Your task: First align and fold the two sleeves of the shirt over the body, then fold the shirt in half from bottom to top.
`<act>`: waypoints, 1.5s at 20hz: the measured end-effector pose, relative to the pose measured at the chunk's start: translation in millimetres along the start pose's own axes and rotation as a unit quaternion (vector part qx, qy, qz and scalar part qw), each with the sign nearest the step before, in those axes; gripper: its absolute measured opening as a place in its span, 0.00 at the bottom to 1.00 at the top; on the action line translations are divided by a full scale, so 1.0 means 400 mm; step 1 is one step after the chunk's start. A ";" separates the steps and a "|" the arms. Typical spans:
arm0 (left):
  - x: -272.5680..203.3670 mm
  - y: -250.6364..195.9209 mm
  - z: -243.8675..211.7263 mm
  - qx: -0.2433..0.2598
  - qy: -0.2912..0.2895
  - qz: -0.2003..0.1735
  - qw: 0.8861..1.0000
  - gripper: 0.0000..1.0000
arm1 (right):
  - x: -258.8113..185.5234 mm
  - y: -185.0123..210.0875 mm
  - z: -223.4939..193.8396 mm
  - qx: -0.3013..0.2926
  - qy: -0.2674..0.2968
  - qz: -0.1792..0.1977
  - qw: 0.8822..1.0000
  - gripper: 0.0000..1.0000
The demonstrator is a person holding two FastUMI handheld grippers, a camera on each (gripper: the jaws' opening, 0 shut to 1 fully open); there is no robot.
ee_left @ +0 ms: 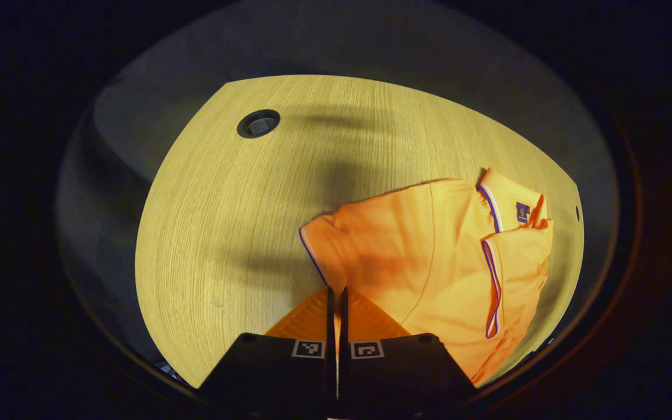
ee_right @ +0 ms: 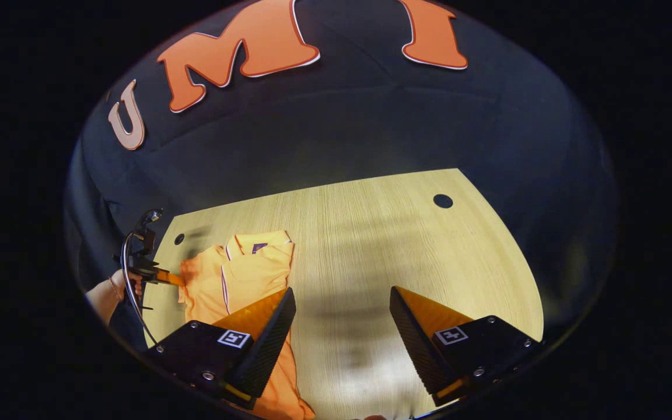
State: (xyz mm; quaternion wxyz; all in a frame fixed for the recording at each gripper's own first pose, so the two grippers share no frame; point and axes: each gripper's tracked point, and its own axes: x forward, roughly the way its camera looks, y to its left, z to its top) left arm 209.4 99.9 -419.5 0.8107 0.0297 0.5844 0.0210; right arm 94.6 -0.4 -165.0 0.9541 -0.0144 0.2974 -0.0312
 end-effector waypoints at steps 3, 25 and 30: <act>-0.087 -0.036 0.040 0.027 -0.042 -0.010 0.999 0.01 | -0.010 0.005 0.007 -0.005 -0.010 0.005 1.000 0.99; -0.221 -0.707 -0.051 0.163 -0.037 -0.136 0.977 0.01 | -0.095 -0.153 0.006 0.023 -0.036 0.002 0.999 0.99; -0.186 -0.741 -0.067 0.171 -0.025 -0.112 0.979 0.01 | -0.088 -0.186 -0.021 0.036 -0.024 -0.004 0.999 0.99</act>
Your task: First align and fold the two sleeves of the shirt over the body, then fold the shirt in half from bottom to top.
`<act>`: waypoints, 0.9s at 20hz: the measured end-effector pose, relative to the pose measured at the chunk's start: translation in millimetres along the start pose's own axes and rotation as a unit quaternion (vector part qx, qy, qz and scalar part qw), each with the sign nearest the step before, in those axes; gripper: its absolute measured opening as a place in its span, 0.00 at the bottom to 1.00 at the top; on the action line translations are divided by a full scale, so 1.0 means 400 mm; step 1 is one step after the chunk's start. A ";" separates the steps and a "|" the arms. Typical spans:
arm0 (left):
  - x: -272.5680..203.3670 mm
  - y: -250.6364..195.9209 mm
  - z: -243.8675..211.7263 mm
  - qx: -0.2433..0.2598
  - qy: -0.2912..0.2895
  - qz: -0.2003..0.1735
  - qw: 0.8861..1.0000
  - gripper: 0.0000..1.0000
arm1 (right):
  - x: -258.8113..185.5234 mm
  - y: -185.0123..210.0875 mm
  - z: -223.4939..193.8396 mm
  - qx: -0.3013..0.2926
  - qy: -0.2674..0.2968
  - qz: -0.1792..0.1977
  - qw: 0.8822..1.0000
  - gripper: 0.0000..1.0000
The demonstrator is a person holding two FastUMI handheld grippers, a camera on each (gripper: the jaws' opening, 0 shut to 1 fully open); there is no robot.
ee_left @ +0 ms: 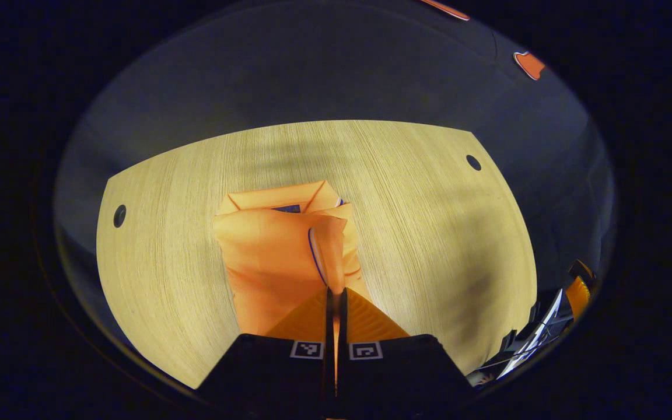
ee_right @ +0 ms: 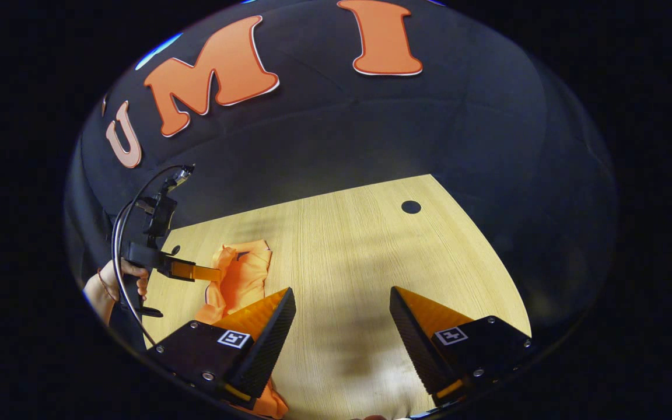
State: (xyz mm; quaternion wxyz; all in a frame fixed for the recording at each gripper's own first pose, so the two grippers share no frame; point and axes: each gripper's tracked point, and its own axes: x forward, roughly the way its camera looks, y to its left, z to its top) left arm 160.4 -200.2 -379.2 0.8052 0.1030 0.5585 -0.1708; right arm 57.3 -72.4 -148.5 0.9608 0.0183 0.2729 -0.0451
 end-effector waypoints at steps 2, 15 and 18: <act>0.021 -0.010 -0.009 -0.006 0.010 -0.004 1.000 0.03 | 0.003 -0.005 -0.009 0.004 0.005 -0.003 1.000 0.99; -0.001 0.014 -0.062 0.018 -0.012 0.013 1.000 0.96 | 0.019 0.026 -0.065 0.001 0.030 -0.003 1.000 0.99; -0.044 0.039 -0.100 0.013 -0.022 0.015 1.000 0.97 | 0.025 0.085 -0.079 -0.006 0.038 0.011 0.999 0.99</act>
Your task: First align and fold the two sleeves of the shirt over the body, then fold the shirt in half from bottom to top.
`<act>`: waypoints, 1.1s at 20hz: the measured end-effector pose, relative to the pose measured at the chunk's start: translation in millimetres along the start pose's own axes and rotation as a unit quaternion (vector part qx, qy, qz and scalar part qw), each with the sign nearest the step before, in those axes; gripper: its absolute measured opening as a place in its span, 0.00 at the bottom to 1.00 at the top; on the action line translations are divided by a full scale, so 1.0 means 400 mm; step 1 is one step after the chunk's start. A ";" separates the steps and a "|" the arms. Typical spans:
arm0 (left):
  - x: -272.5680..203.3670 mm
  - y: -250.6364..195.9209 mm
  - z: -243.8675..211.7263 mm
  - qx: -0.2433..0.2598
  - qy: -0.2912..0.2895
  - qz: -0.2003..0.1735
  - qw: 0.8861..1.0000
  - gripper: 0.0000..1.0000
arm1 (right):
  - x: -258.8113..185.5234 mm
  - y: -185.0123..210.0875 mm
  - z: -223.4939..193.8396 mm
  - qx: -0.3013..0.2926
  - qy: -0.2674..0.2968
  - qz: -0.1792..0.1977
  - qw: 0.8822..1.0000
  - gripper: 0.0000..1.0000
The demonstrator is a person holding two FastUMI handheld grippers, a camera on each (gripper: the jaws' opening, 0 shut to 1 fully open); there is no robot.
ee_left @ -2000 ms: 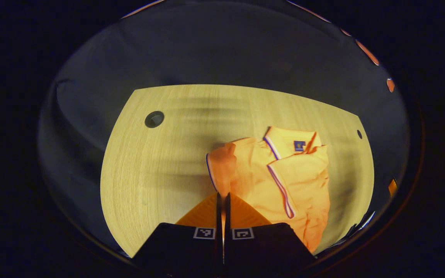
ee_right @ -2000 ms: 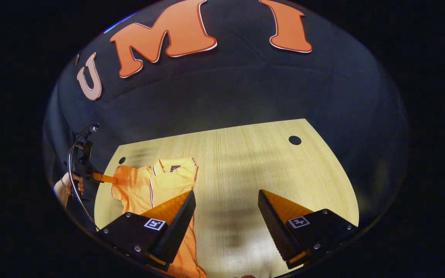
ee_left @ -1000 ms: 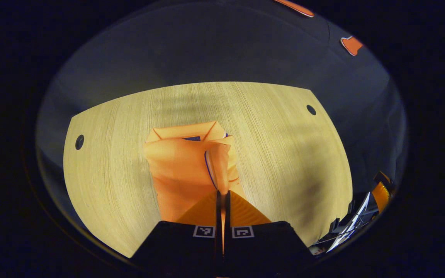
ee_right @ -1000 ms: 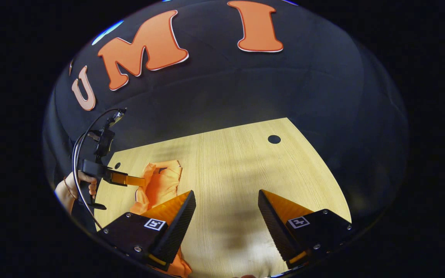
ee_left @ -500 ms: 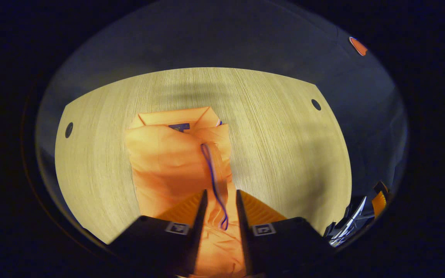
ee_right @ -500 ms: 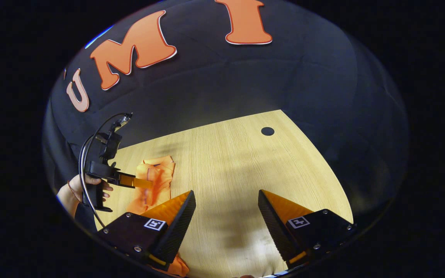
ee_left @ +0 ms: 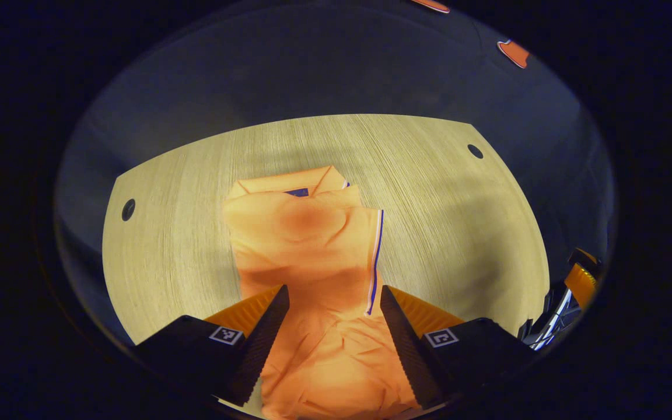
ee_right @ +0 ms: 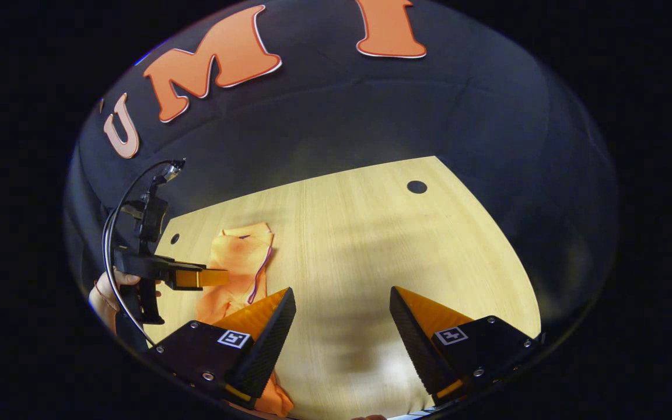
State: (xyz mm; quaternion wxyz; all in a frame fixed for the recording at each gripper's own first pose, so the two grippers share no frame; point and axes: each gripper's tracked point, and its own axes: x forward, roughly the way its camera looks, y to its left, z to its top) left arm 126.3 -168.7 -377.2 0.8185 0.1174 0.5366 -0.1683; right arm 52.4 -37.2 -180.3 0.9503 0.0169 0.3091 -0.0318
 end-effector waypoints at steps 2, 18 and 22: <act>-0.033 0.024 -0.025 -0.005 -0.008 -0.001 1.000 0.98 | 0.002 0.043 -0.015 -0.012 0.008 0.008 1.000 0.99; -0.232 0.262 -0.365 -0.038 -0.013 0.022 0.999 0.98 | 0.012 0.348 -0.262 -0.102 0.099 0.038 0.989 0.99; -0.238 0.305 -0.490 -0.055 0.000 0.040 0.998 0.98 | 0.018 0.354 -0.379 -0.129 0.142 0.020 0.981 0.99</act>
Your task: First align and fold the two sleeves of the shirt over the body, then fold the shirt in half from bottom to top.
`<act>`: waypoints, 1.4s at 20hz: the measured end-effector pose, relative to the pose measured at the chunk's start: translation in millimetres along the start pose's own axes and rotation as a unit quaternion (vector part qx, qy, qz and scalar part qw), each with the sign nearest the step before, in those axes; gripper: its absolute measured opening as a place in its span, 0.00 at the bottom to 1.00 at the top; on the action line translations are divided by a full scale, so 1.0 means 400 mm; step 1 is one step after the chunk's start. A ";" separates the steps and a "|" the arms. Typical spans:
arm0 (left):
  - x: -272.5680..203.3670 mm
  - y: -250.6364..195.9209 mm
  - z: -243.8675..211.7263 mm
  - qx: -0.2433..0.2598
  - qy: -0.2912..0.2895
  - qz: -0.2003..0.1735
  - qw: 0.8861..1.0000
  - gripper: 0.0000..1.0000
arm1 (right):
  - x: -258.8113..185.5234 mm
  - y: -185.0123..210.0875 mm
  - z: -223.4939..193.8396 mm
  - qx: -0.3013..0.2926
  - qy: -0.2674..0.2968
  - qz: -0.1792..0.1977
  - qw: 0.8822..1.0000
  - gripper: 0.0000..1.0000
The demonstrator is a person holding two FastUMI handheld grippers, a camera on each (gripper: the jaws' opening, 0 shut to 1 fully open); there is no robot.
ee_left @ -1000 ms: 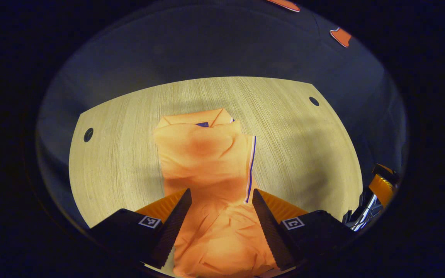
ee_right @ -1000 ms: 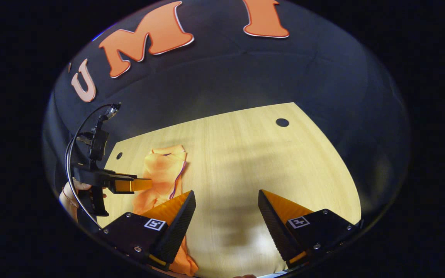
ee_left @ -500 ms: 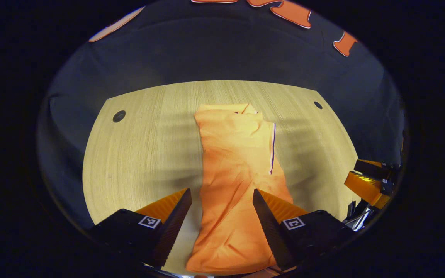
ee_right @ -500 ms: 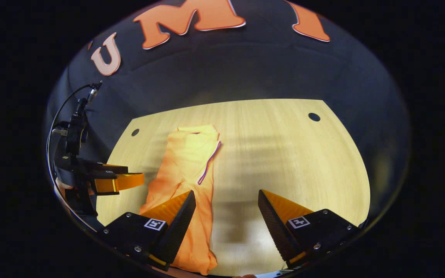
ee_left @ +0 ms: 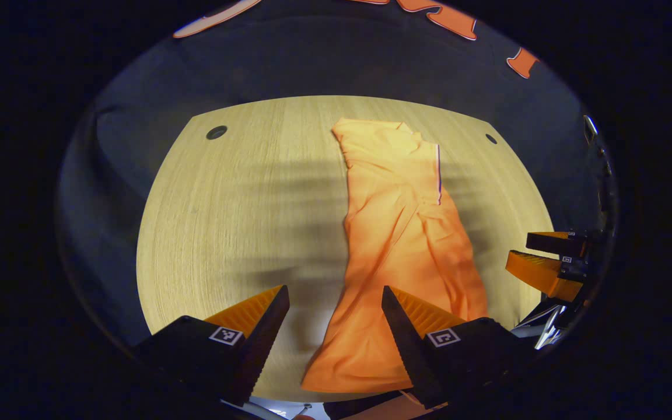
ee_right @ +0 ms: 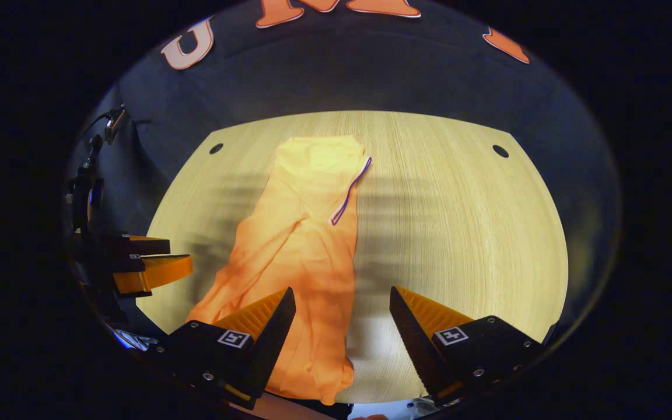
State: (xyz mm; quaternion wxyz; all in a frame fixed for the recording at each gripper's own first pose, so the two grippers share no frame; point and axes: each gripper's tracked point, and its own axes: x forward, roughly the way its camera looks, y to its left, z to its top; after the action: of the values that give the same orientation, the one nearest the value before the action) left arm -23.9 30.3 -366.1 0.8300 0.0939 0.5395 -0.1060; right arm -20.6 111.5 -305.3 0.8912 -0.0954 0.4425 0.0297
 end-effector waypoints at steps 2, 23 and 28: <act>0.008 -0.003 -0.069 -0.020 0.021 -0.009 1.000 0.99 | 0.002 0.006 -0.065 -0.017 0.023 -0.014 0.999 0.99; 0.036 -0.041 -0.449 0.048 0.129 0.041 0.990 0.96 | 0.018 0.086 -0.475 -0.045 0.191 -0.023 0.980 0.98; 0.036 -0.041 -0.451 0.024 0.125 0.041 0.991 0.97 | 0.014 0.089 -0.474 -0.043 0.184 -0.023 0.982 0.99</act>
State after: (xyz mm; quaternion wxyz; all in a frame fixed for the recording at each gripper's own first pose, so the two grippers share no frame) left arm -180.6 62.2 -452.1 0.7572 0.1486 0.6319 -0.0726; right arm -170.4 108.8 -426.9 0.7903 -0.1472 0.5946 0.0104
